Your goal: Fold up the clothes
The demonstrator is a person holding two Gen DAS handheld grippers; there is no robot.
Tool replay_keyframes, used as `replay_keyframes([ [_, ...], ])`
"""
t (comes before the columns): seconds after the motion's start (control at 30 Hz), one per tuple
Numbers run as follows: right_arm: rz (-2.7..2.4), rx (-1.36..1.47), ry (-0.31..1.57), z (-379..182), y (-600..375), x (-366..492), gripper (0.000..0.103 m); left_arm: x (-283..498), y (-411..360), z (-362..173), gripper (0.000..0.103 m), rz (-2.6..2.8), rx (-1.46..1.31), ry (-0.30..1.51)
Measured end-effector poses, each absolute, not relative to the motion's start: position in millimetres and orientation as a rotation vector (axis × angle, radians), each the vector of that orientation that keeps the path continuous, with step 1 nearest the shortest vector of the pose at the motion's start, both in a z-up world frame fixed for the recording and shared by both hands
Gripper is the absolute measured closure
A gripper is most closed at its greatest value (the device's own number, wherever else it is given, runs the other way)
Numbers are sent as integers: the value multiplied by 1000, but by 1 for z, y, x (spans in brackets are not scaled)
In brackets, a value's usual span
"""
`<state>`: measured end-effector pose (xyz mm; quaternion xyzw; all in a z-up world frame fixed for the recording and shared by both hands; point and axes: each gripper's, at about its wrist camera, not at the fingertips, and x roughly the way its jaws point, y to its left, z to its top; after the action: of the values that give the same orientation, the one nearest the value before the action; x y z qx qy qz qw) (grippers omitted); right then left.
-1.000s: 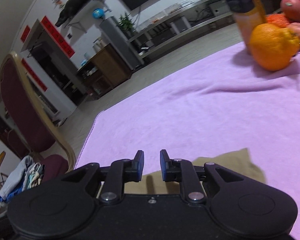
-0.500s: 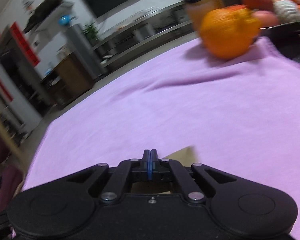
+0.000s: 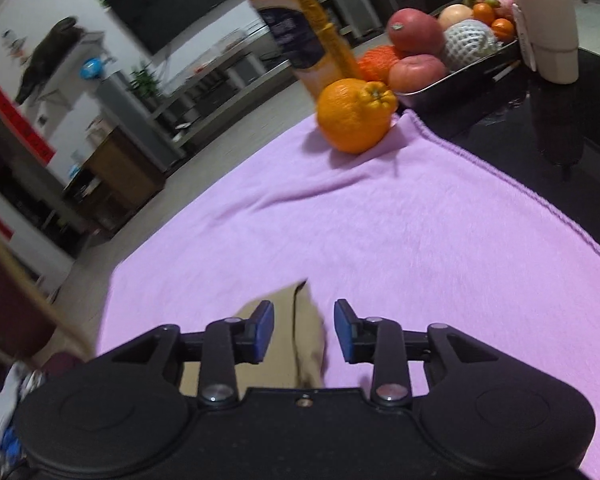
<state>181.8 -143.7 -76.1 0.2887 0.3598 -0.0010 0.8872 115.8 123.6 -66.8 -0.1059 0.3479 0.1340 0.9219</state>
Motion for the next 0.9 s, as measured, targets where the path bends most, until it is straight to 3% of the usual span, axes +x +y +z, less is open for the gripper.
replay_keyframes([
  [0.2, 123, 500, 810, -83, -122, 159, 68, 95, 90, -69, 81, 131, -115, 693],
  [0.47, 246, 238, 749, -78, -68, 167, 74, 124, 63, -85, 86, 84, 11, 641],
  [0.67, 255, 81, 819, -109, -46, 184, 76, 142, 57, -125, 88, 69, 116, 746],
  [0.9, 217, 1, 901, -116, -59, 156, 76, 103, 54, -128, 87, 32, 211, 769],
])
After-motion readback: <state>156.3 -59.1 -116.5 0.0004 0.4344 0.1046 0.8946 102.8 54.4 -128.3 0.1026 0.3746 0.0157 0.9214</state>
